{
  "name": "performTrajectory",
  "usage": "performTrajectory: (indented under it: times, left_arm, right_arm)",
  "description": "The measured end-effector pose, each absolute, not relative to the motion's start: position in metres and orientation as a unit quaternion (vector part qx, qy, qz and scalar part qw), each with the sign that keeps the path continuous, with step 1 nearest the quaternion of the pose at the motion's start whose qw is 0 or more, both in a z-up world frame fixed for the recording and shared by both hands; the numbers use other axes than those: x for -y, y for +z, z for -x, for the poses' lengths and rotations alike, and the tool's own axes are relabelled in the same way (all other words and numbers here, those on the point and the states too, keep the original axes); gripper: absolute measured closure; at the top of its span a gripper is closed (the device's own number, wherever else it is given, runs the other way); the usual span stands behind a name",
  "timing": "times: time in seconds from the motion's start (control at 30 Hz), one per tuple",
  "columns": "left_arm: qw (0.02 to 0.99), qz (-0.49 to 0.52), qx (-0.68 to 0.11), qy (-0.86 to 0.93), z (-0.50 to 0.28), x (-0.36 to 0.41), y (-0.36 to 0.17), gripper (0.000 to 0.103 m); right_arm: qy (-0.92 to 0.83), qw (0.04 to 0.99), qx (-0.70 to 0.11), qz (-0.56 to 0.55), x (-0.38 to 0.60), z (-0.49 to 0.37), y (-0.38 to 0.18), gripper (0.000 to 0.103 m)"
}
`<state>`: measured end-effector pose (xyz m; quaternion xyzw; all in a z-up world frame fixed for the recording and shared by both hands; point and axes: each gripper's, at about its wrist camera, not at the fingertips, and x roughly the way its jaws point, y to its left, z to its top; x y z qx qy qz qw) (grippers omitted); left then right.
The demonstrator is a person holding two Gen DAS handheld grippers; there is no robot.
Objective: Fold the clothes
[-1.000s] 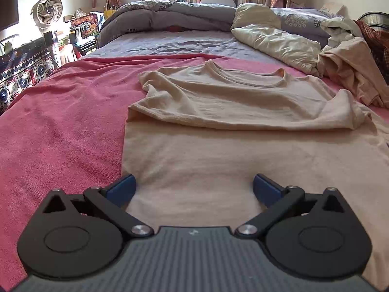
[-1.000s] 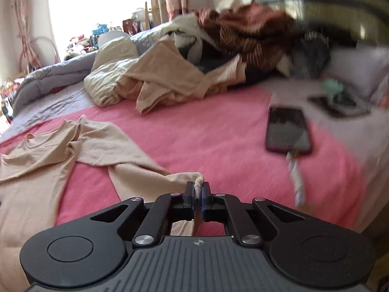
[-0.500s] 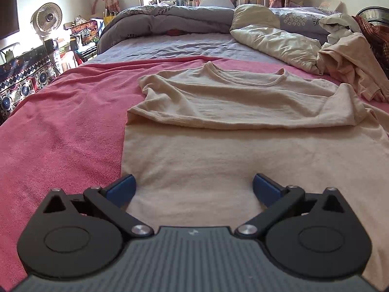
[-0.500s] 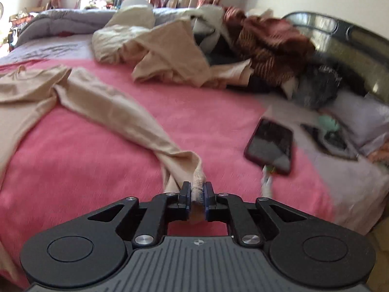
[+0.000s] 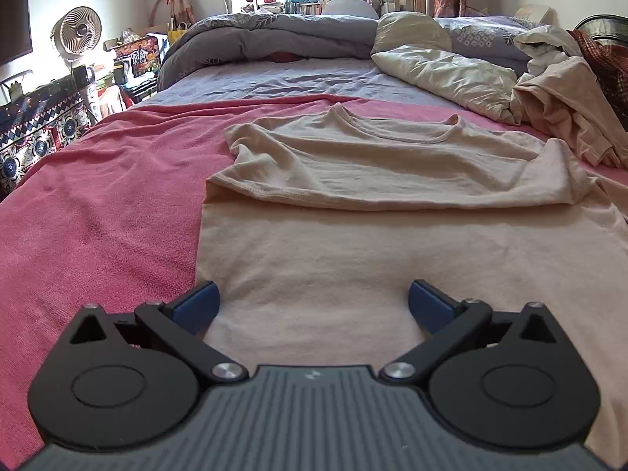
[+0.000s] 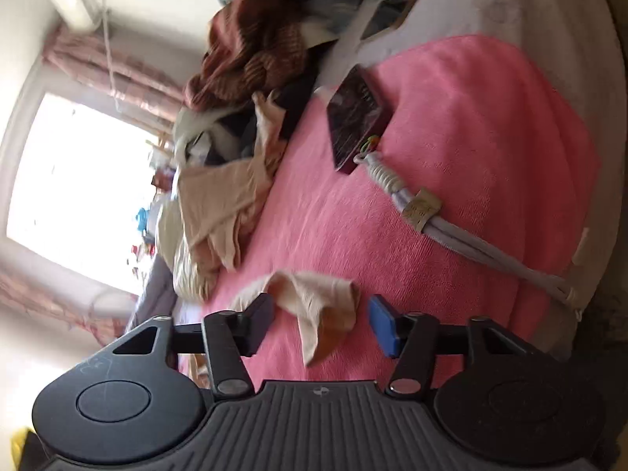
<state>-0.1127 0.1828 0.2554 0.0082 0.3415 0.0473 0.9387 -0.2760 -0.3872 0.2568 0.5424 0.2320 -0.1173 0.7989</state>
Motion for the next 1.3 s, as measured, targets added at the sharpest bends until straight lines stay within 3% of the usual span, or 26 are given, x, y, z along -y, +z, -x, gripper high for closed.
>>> performTrajectory:
  times: [0.1, 0.17, 0.3, 0.47, 0.63, 0.7, 0.77, 0.87, 1.0, 1.13, 1.17, 1.3]
  left_arm:
    - [0.939, -0.007, -0.340, 0.046, 0.113, -0.183, 0.255, 0.000]
    - [0.939, -0.007, -0.339, 0.046, 0.113, -0.183, 0.255, 0.000]
    - [0.940, -0.007, -0.339, 0.046, 0.114, -0.184, 0.254, 0.000]
    - [0.940, -0.007, -0.338, 0.046, 0.114, -0.184, 0.254, 0.000]
    - [0.940, -0.007, -0.337, 0.045, 0.115, -0.185, 0.254, 0.000]
    - [0.940, -0.007, -0.337, 0.046, 0.115, -0.184, 0.254, 0.000]
    - [0.940, -0.008, -0.337, 0.046, 0.115, -0.183, 0.254, 0.000]
    - [0.940, -0.007, -0.337, 0.046, 0.115, -0.184, 0.254, 0.000]
    - [0.940, -0.007, -0.337, 0.046, 0.115, -0.183, 0.255, 0.000]
    - [0.940, -0.007, -0.337, 0.046, 0.115, -0.182, 0.255, 0.000]
    - [0.940, -0.007, -0.337, 0.046, 0.115, -0.182, 0.255, 0.000]
    - [0.940, -0.008, -0.337, 0.046, 0.115, -0.183, 0.255, 0.000]
  right_arm:
    - [-0.135, 0.803, -0.245, -0.526, 0.382, 0.261, 0.256, 0.072]
    - [-0.145, 0.801, -0.252, -0.523, 0.378, 0.253, 0.254, 0.094]
    - [-0.166, 0.838, -0.233, -0.464, 0.358, 0.249, 0.267, 0.097]
    - [-0.227, 0.959, -0.142, -0.096, 0.286, 0.253, 0.330, 0.096]
    - [-0.191, 0.961, -0.188, 0.068, 0.253, 0.244, 0.319, 0.090]
    - [-0.138, 0.954, -0.261, 0.055, 0.252, 0.240, 0.303, 0.084]
    - [-0.085, 0.942, -0.324, 0.031, 0.251, 0.240, 0.288, 0.064]
    - [-0.035, 0.929, -0.367, 0.000, 0.251, 0.253, 0.276, 0.047]
    - [-0.039, 0.930, -0.337, -0.139, 0.278, 0.279, 0.283, 0.047]
    - [-0.107, 0.898, -0.270, -0.330, 0.335, 0.288, 0.285, 0.056]
    - [-0.115, 0.890, -0.258, -0.358, 0.346, 0.288, 0.284, 0.062]
    - [-0.102, 0.862, -0.224, -0.442, 0.373, 0.282, 0.279, 0.064]
